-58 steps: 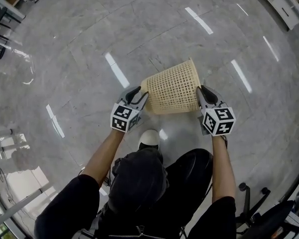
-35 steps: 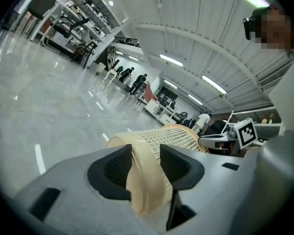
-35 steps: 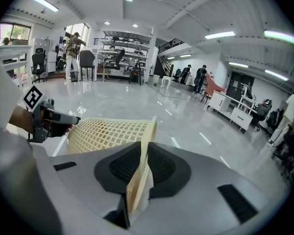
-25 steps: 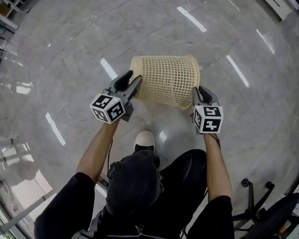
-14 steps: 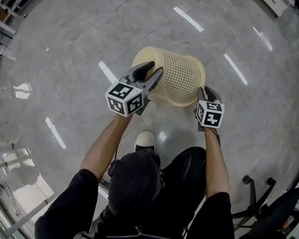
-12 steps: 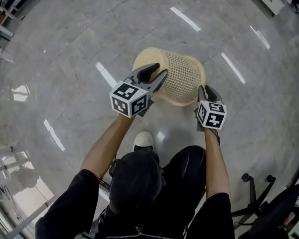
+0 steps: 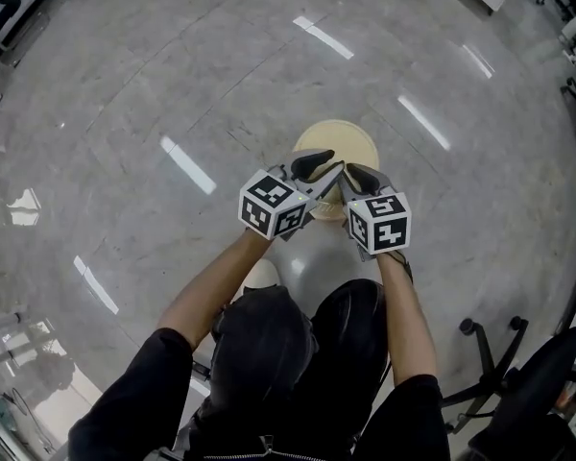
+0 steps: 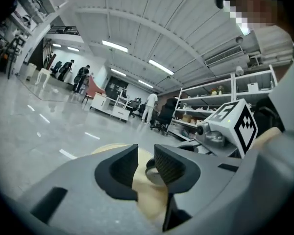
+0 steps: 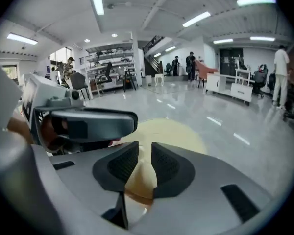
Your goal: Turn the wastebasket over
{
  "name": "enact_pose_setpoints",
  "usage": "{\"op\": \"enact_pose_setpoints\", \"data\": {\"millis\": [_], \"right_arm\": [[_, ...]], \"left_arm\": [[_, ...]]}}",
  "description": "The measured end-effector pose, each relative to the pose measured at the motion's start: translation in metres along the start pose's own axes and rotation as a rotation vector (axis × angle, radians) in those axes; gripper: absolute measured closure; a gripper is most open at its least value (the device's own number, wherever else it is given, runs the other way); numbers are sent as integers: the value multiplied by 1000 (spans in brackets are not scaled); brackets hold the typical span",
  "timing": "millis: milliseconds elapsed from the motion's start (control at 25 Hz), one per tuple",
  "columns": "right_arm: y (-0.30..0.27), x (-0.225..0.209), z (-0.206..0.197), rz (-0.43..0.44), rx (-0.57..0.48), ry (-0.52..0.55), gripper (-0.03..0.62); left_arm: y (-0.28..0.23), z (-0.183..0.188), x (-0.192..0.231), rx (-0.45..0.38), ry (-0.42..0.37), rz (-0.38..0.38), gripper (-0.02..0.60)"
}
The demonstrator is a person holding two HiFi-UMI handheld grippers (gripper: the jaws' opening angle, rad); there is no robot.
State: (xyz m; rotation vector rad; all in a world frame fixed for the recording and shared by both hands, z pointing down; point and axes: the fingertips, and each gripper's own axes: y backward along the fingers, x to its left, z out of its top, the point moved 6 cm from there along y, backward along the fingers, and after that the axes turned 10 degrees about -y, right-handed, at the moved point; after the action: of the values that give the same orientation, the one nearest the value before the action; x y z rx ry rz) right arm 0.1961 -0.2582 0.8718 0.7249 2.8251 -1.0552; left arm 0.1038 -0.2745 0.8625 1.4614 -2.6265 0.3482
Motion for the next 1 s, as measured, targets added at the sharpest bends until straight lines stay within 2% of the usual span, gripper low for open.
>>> {"op": "enact_pose_setpoints", "data": {"millis": [80, 160, 320, 440, 560, 680, 760, 880, 1000], "right_arm": [[-5, -8, -19, -57, 32, 21, 515], [-3, -14, -26, -101, 18, 37, 523], [-3, -19, -23, -79, 21, -15, 523], [-3, -18, -23, -62, 22, -6, 522], [13, -17, -6, -76, -52, 30, 523], [48, -14, 38, -78, -144, -4, 523], [78, -7, 71, -78, -159, -39, 523], [137, 17, 126, -112, -128, -45, 542], [213, 47, 194, -215, -148, -34, 559]], "left_arm": [[-9, -15, -10, 49, -18, -36, 482], [-10, -25, -18, 72, -60, -54, 482], [0, -27, -18, 52, -106, -42, 481], [9, -21, -12, 34, -118, -12, 481], [21, 1, -7, 16, -177, 20, 482], [36, 44, -5, 11, -259, 33, 482], [51, 87, -8, 14, -291, 43, 486], [82, 171, -19, 26, -304, 80, 489], [116, 273, -35, 35, -294, 97, 511]]}}
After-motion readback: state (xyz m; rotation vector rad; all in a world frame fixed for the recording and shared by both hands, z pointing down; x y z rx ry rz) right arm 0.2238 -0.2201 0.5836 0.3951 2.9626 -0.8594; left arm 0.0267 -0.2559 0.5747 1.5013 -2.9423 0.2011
